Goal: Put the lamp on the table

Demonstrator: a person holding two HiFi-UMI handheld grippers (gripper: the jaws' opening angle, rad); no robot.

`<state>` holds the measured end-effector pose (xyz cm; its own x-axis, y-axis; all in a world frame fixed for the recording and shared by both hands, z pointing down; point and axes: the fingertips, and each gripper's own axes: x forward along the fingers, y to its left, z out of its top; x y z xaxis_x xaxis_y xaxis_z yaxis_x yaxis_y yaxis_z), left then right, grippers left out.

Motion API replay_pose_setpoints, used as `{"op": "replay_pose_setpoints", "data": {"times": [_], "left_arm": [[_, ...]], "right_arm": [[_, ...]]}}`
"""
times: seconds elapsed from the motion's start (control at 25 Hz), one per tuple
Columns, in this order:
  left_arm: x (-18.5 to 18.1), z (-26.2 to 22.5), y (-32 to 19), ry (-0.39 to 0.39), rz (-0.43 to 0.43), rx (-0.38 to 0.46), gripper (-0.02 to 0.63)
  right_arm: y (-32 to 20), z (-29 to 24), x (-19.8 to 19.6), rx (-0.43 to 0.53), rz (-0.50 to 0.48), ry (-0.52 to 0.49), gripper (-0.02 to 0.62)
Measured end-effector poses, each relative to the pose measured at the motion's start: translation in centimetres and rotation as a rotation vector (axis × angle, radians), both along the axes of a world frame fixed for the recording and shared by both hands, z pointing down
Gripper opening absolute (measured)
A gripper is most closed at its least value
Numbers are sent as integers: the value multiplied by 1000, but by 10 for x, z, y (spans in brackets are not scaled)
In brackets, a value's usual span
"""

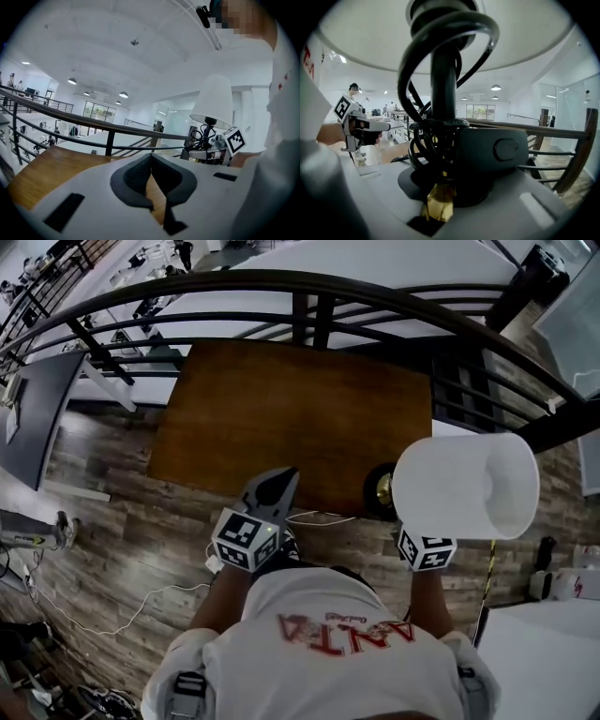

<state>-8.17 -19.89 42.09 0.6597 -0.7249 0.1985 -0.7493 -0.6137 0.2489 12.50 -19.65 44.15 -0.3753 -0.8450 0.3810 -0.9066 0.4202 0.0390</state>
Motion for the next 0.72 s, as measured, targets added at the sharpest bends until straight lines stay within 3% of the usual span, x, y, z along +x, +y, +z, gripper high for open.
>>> {"op": "replay_pose_setpoints", "data": {"times": [0.32, 0.72], "left_arm": [[-22, 9, -58, -5, 70, -11, 9], [14, 18, -116, -37, 101, -49, 9]], "right_arm": [[-44, 6, -22, -17, 61, -8, 72], [-99, 31, 11, -53, 97, -31, 71]]}}
